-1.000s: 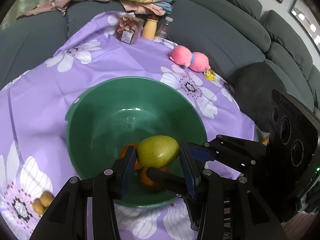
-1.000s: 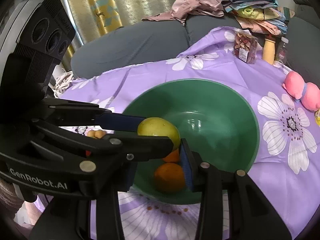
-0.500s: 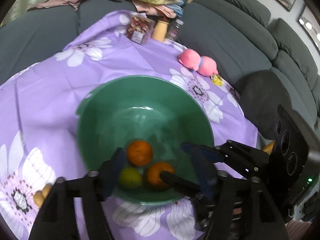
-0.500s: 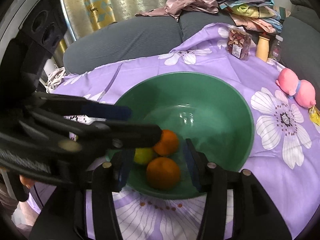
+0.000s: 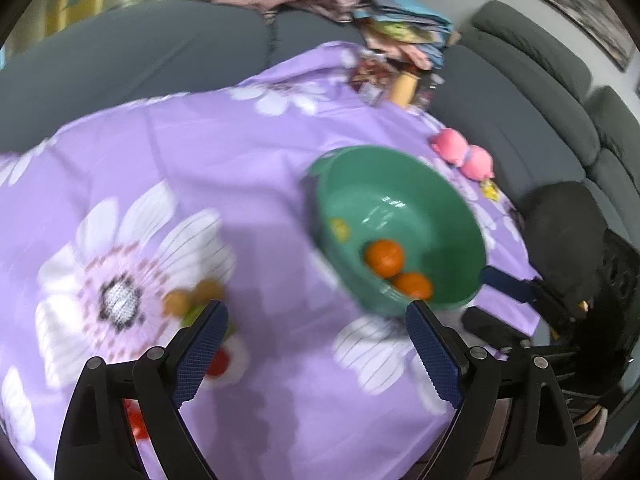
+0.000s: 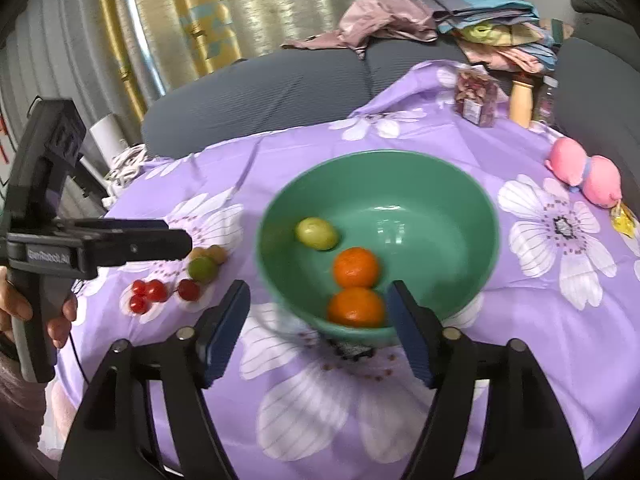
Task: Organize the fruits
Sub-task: 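Withdraw the right gripper from the bowl back toward the tomatoes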
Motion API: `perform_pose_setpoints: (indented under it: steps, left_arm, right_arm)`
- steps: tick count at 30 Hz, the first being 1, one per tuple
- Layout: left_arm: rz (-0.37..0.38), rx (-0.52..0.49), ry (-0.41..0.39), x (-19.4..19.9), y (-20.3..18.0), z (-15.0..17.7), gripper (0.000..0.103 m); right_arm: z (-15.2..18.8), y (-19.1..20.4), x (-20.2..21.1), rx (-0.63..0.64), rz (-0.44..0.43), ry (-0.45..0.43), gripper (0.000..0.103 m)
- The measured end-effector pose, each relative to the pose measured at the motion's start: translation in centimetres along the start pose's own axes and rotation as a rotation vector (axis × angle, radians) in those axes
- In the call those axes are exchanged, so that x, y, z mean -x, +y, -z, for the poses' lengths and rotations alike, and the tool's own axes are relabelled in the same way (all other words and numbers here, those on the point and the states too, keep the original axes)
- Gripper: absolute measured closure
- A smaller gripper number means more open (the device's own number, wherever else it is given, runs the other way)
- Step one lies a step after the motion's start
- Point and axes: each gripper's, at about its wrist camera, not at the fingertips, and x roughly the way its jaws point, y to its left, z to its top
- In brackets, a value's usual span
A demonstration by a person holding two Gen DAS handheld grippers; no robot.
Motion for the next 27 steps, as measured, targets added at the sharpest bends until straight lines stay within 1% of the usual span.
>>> perform_pose_setpoints:
  steps: [3, 7, 10, 13, 17, 27]
  left_arm:
    - [-0.033, 0.044, 0.012, 0.7, 1.6, 1.6, 0.009]
    - [-0.065, 0.094, 0.022, 1.4, 3.4, 3.3, 0.009]
    - [-0.084, 0.126, 0.014, 2.1, 4.4, 4.4, 0.009]
    - [-0.086, 0.142, 0.009, 2.7, 5.0, 5.1, 0.009]
    - [-0.116, 0.139, 0.008, 3.1, 5.6, 5.9, 0.009]
    - [-0.102, 0.165, 0.011, 3.8, 7.1, 7.6, 0.009]
  right_arm:
    - [0.1, 1.5, 0.1, 0.028, -0.027, 0.005, 0.023]
    - [0.3, 3.5, -0.1, 0.065, -0.069, 0.021, 0.02]
    - [0.4, 4.8, -0.4, 0.091, -0.084, 0.04, 0.019]
    - [0.6, 5.9, -0.8, 0.112, -0.089, 0.064, 0.018]
    - [1.1, 7.2, -1.4, 0.132, -0.1, 0.096, 0.018]
    - [1.5, 10.2, -2.0, 0.193, -0.106, 0.136, 0.017]
